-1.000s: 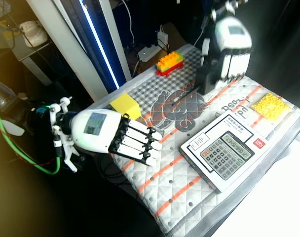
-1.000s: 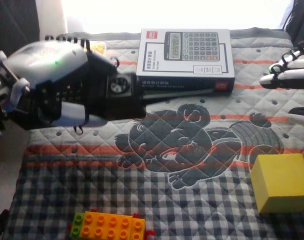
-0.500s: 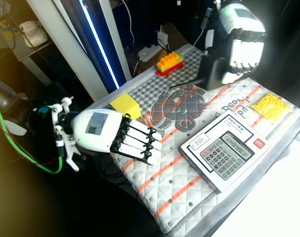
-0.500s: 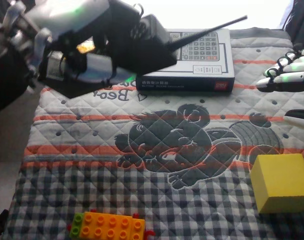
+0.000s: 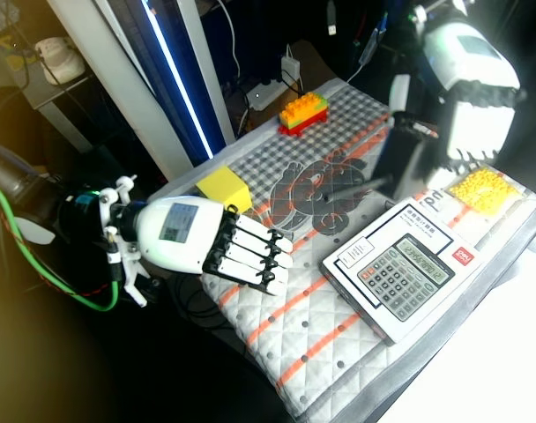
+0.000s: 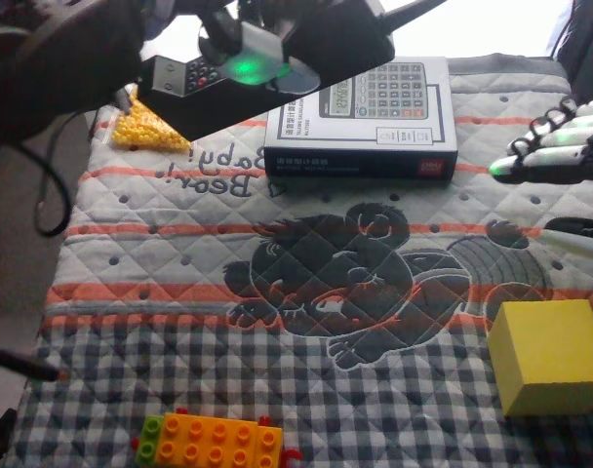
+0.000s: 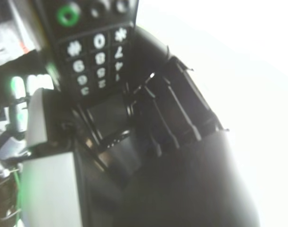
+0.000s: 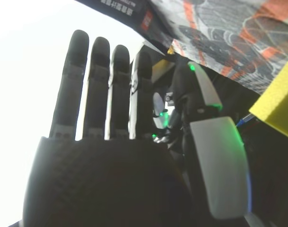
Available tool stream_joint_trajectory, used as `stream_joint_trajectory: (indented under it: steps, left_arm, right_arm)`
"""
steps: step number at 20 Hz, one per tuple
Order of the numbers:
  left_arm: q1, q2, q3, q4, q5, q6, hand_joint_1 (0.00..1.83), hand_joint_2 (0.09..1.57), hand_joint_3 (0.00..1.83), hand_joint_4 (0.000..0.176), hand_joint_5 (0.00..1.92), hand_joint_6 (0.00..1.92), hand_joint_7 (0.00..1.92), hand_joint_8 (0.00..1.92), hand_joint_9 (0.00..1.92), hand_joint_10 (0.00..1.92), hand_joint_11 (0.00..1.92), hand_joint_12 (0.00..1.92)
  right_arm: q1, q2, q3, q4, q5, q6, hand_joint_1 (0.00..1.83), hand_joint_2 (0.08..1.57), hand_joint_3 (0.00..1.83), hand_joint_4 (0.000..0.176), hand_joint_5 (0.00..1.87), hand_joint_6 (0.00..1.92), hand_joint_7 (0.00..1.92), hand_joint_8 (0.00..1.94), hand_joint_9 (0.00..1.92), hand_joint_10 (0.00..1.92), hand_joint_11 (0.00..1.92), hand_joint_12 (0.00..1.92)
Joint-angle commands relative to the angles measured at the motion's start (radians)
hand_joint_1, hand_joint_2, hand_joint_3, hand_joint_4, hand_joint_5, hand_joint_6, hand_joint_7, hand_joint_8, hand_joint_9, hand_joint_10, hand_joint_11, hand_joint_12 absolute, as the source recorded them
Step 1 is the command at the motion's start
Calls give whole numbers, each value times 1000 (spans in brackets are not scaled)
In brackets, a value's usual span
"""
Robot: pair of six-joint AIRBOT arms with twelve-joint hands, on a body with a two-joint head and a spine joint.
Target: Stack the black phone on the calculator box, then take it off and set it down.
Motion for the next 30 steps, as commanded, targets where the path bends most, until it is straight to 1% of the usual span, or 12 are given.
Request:
stream_joint_trajectory:
  steps: [1,4,5,8,11,12,17,19,21,22,24,30]
  left_arm:
    - [-20,-10,15,-3,-107,-6,1389,1069,0,0,915,1026,1148,636,1052,987,910,1017]
    - [-30,-81,83,-17,-86,-6,1262,1054,2,0,1006,907,1223,635,1206,427,921,1113]
    - [-32,-102,102,-19,-78,-6,1369,1035,0,0,1016,839,1228,561,1162,789,927,1105]
    - [-33,-136,135,-48,-64,-6,1391,1041,1,0,994,862,1190,594,1130,927,904,1142]
    - [-32,-170,164,-75,-62,-6,1236,1097,0,0,955,951,1084,893,1134,384,845,1123]
    - [-31,-174,165,-75,-65,-6,1232,1105,2,0,940,958,1055,958,1142,323,835,1092]
    - [-18,-184,163,-71,-69,-6,1233,1133,1,0,877,983,1003,1111,1103,158,737,1044]
    - [-14,-184,162,-71,-69,-6,1062,944,0,0,702,92,793,331,996,117,573,1192]
    - [-6,-184,163,-71,-66,-6,903,871,0,132,431,3,552,36,709,12,317,1139]
    - [-2,-185,164,-71,-64,-6,835,865,0,167,315,0,411,8,542,2,171,1099]
    - [3,-188,168,-71,-60,-6,811,833,0,176,100,2,99,2,194,1,0,774]
    - [10,-186,170,-87,-61,-6,725,827,0,176,44,0,72,0,212,3,23,830]
  right_arm:
    - [14,0,6,18,112,-1,689,1309,3,42,582,0,554,0,599,1,449,354]
    - [17,-11,14,10,112,-1,745,1307,1,27,590,3,549,1,620,7,476,406]
    - [19,-14,17,7,111,-1,764,1307,0,22,595,3,551,1,624,6,475,413]
    - [24,-26,25,0,108,-1,776,1303,0,29,597,2,547,0,609,0,471,418]
    - [28,-38,31,-2,106,-1,770,1319,3,11,585,3,538,6,608,9,490,433]
    - [28,-39,31,-2,106,-1,773,1322,1,6,593,1,557,3,769,12,578,739]
    - [28,-48,32,-2,106,-1,748,1333,0,0,612,2,600,6,639,5,422,621]
    - [28,-49,33,-1,106,-1,719,1339,1,0,607,1,597,1,720,2,463,810]
    - [28,-50,33,-1,106,0,695,1343,0,0,609,0,601,0,666,1,442,675]
    - [28,-50,33,-1,106,0,686,1344,0,0,611,0,606,0,662,0,454,610]
    - [28,-51,33,-1,106,0,721,1340,0,0,618,0,621,0,827,24,571,900]
    - [28,-51,33,0,106,11,712,1341,0,0,645,6,642,8,744,20,499,771]
